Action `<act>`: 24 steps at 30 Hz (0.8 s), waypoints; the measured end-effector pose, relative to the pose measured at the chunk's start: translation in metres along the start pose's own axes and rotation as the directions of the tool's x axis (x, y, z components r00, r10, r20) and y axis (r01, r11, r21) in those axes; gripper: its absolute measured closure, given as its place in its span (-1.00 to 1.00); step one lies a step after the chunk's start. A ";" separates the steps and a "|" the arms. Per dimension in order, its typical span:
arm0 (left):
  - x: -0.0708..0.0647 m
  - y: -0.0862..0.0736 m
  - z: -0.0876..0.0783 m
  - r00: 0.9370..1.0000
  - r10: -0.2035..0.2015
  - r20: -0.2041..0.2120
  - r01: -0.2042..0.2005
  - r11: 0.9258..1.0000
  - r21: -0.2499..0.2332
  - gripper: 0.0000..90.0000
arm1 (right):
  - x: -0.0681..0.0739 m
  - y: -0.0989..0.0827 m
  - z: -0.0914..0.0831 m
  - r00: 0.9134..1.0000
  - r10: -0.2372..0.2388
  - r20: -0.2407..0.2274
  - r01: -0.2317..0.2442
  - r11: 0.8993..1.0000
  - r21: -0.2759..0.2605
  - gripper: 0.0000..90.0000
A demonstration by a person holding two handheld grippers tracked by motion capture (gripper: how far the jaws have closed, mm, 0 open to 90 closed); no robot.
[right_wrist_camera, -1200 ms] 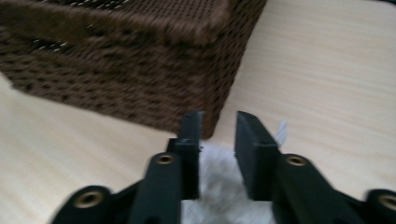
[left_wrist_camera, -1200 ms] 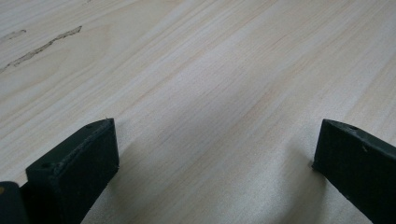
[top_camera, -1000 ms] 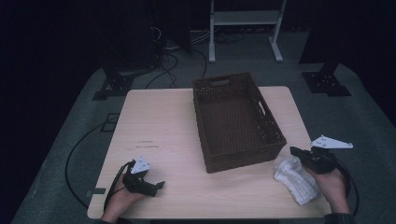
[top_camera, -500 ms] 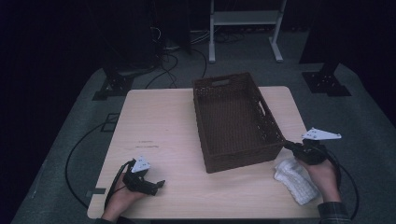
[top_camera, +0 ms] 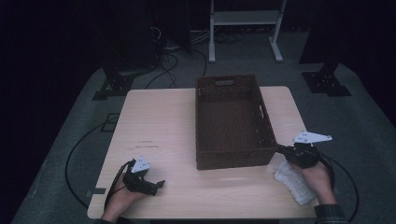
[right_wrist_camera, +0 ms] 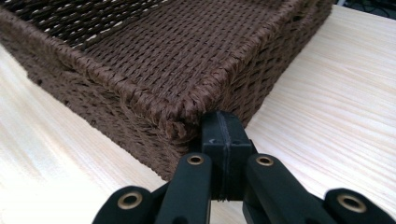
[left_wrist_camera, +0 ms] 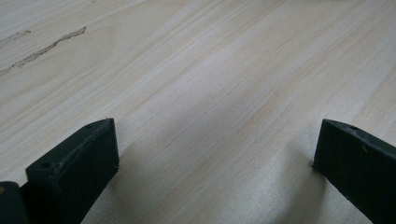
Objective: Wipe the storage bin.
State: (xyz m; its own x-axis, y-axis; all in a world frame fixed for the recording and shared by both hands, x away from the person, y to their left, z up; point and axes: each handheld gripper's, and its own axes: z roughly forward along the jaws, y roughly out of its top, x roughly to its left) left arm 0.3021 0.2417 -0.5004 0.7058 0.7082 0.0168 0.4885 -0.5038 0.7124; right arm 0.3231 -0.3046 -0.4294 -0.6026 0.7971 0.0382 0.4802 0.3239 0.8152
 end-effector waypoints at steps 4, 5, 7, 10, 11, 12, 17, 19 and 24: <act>0.000 0.000 0.000 1.000 -0.001 0.000 0.001 1.000 0.000 -1.00 | 0.006 0.002 0.002 1.000 -0.014 -0.013 0.014 1.000 0.007 0.99; 0.000 0.000 0.000 1.000 0.000 0.000 0.000 1.000 0.000 -1.00 | 0.007 0.002 0.002 1.000 -0.020 -0.016 0.020 1.000 0.005 0.99; 0.000 0.000 0.000 1.000 0.000 0.000 0.000 1.000 0.001 -1.00 | 0.008 0.001 0.002 1.000 -0.020 -0.002 0.020 1.000 0.005 0.92; 0.000 0.000 0.000 1.000 0.000 0.000 0.000 1.000 0.001 -1.00 | 0.006 -0.001 -0.002 1.000 -0.006 0.004 0.006 1.000 0.000 0.76; 0.000 0.000 0.000 1.000 0.000 0.000 0.000 1.000 0.001 -1.00 | 0.006 -0.002 -0.004 1.000 -0.004 0.008 0.004 1.000 -0.003 0.70; 0.000 0.000 0.000 1.000 -0.001 0.000 0.001 1.000 0.001 -1.00 | 0.006 -0.004 -0.006 1.000 0.000 0.014 0.000 1.000 -0.004 0.63; 0.000 0.000 0.000 1.000 0.000 0.000 0.000 1.000 0.001 -1.00 | 0.010 -0.011 -0.016 0.999 0.019 0.032 -0.018 1.000 -0.006 0.31; 0.000 0.000 0.000 1.000 -0.001 0.000 0.001 1.000 0.001 -1.00 | 0.013 -0.013 -0.018 0.999 0.015 0.035 -0.015 1.000 0.002 0.19; 0.000 0.000 0.000 1.000 -0.002 0.000 0.002 1.000 0.000 -1.00 | 0.024 -0.020 -0.020 1.000 0.008 0.023 -0.008 1.000 0.019 -0.04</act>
State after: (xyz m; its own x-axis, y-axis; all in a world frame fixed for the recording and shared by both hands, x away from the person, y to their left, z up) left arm 0.3020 0.2417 -0.5004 0.7050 0.7090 0.0156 0.4894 -0.5024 0.7128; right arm 0.2860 -0.3022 -0.4330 -0.5840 0.8111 0.0313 0.4972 0.3269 0.8037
